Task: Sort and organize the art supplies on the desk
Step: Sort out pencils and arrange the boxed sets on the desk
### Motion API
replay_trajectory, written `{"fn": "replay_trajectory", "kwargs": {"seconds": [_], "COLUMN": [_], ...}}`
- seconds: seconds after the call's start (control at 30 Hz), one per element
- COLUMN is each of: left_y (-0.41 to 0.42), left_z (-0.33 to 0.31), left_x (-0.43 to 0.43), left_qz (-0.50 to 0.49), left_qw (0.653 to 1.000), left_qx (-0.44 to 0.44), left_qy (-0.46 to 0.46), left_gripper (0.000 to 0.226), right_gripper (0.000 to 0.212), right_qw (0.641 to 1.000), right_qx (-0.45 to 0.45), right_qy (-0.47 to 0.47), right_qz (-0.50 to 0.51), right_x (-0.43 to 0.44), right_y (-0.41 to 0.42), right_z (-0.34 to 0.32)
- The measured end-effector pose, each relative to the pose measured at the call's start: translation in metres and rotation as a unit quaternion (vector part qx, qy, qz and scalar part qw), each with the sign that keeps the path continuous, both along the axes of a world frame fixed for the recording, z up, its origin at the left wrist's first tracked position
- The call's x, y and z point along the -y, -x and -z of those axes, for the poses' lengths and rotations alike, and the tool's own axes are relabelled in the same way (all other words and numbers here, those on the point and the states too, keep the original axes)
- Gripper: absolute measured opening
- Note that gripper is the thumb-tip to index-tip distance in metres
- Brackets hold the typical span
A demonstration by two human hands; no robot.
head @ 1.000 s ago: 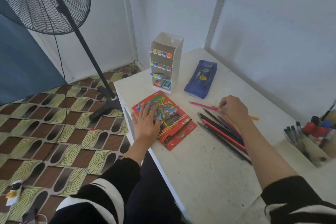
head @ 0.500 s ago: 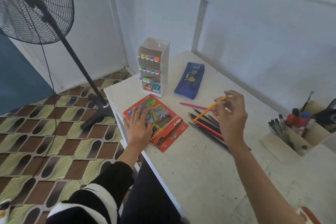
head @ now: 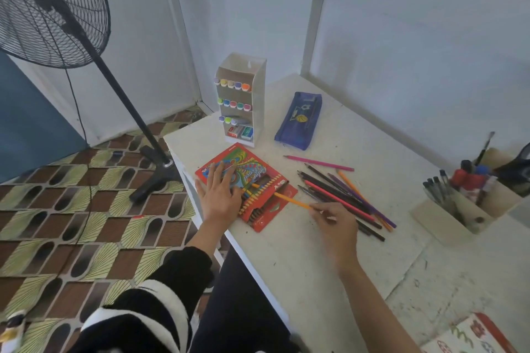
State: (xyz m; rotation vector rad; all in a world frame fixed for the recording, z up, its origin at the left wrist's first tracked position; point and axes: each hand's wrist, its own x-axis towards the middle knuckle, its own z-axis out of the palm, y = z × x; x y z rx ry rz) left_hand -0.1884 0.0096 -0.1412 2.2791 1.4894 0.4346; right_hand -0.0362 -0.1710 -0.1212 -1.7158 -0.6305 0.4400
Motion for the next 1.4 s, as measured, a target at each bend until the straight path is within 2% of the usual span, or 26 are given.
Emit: {"fn": "replay_trajectory", "kwargs": {"seconds": [0.1,0.2,0.3,0.4,0.7,0.87,0.93,1.03,1.13,1.2,1.27,1.4], "left_y": [0.0,0.001,0.001,0.001,0.0,0.0,0.0,0.0,0.0,0.0,0.0,0.0], "left_z": [0.0,0.001,0.001,0.001,0.004,0.004,0.004,0.003,0.003,0.004,0.004,0.004], "left_x": [0.0,-0.001,-0.001,0.0,-0.002,-0.002,-0.002,-0.001,-0.002,-0.003,-0.003,-0.002], "left_qz": [0.0,0.0,0.002,0.004,0.0,0.001,0.0,0.0,0.001,0.001,0.0,0.004], "left_qw": [1.0,1.0,1.0,1.0,1.0,1.0,1.0,1.0,1.0,1.0,1.0,1.0], "left_qx": [-0.001,0.008,0.009,0.014,0.01,0.02,0.023,0.023,0.025,0.021,0.018,0.006], "left_qy": [-0.002,-0.007,-0.009,-0.006,-0.009,-0.005,-0.006,-0.004,-0.001,0.001,0.0,0.002], "left_gripper": [0.05,0.049,0.05,0.061,0.057,0.062,0.062,0.063,0.061,0.055,0.052,0.06], "right_gripper": [0.028,0.023,0.025,0.032,0.021,0.015,0.019,0.028,0.023,0.021,0.018,0.016], "right_qw": [0.994,0.982,0.983,0.987,0.959,0.944,0.928,0.893,0.851,0.84,0.845,0.888], "right_qx": [0.067,0.129,0.129,0.112,0.198,0.281,0.314,0.355,0.41,0.436,0.452,0.427], "right_qy": [0.028,0.064,0.083,0.084,0.135,0.15,0.188,0.256,0.299,0.296,0.26,0.11], "right_qz": [-0.078,-0.123,-0.097,-0.074,-0.153,-0.082,-0.072,-0.109,-0.135,-0.13,-0.119,-0.127], "right_x": [-0.017,-0.039,-0.052,-0.059,-0.067,-0.085,-0.101,-0.119,-0.127,-0.13,-0.128,-0.119], "right_y": [0.008,0.021,0.033,0.036,0.03,-0.025,-0.047,-0.07,-0.075,-0.075,-0.075,-0.076], "right_z": [0.006,0.012,0.012,0.009,0.013,-0.008,-0.014,-0.015,-0.014,-0.015,-0.021,-0.048]}}
